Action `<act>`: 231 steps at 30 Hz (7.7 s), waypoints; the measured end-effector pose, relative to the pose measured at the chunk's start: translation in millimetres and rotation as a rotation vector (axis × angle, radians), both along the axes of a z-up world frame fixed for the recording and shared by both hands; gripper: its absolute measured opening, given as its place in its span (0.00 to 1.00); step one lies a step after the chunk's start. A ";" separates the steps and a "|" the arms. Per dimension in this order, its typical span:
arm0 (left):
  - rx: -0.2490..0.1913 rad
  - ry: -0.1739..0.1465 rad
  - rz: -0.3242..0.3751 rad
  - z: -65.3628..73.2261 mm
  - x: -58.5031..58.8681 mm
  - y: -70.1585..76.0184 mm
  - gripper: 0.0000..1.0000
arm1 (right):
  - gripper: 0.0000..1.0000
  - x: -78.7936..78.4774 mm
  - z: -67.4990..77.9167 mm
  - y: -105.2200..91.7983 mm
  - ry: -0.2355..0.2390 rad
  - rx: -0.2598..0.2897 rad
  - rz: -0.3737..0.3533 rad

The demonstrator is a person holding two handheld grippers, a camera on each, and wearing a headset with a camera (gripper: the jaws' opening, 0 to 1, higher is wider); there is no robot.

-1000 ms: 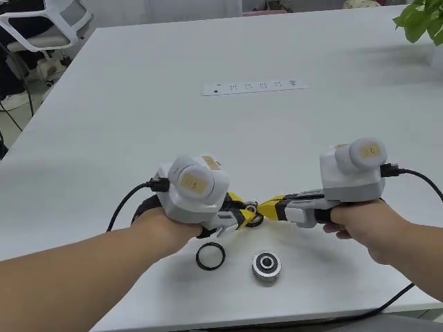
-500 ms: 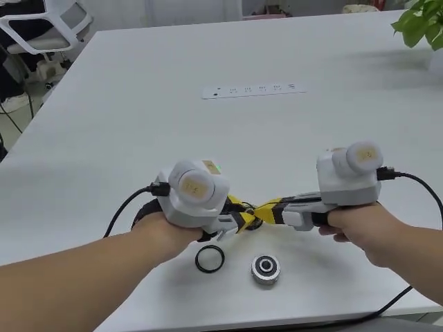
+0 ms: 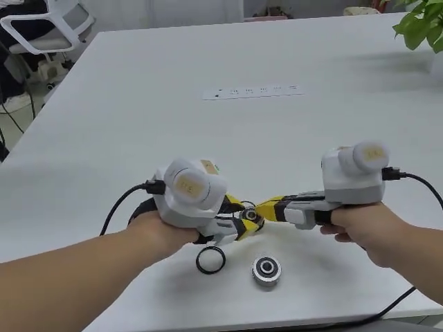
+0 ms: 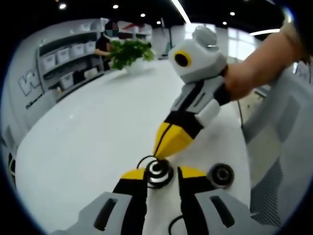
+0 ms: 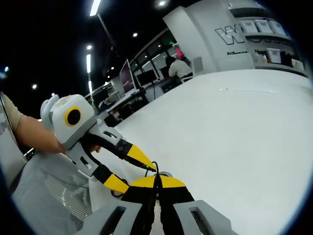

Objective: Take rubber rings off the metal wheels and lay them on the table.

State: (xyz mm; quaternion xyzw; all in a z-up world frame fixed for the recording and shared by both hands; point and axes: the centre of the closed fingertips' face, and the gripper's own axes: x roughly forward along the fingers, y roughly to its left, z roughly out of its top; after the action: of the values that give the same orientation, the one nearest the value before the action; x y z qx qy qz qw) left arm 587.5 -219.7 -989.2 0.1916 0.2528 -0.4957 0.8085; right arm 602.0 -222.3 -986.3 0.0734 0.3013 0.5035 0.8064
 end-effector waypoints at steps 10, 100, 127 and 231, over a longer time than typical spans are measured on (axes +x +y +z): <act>-0.074 -0.004 0.000 27.0 -8.5 13.5 0.36 | 0.00 -4.0 15.6 6.6 -0.004 0.048 0.004; -0.098 0.017 0.074 45.7 -61.6 109.4 0.80 | 0.05 -60.0 -18.4 55.1 0.156 -0.085 0.227; -0.101 0.034 0.060 50.1 -32.4 90.6 0.77 | 0.19 -18.5 28.2 21.1 0.026 -0.018 0.078; -0.003 0.031 -0.024 -11.5 15.8 -6.5 0.14 | 0.10 -11.0 -33.3 -10.1 -0.147 -0.228 0.165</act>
State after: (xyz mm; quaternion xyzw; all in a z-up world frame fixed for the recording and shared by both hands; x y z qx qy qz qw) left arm 603.3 -226.2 -1000.7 0.1856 0.2624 -0.5088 0.7987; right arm 591.0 -232.5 -1019.6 -0.0806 0.3018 0.5348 0.7852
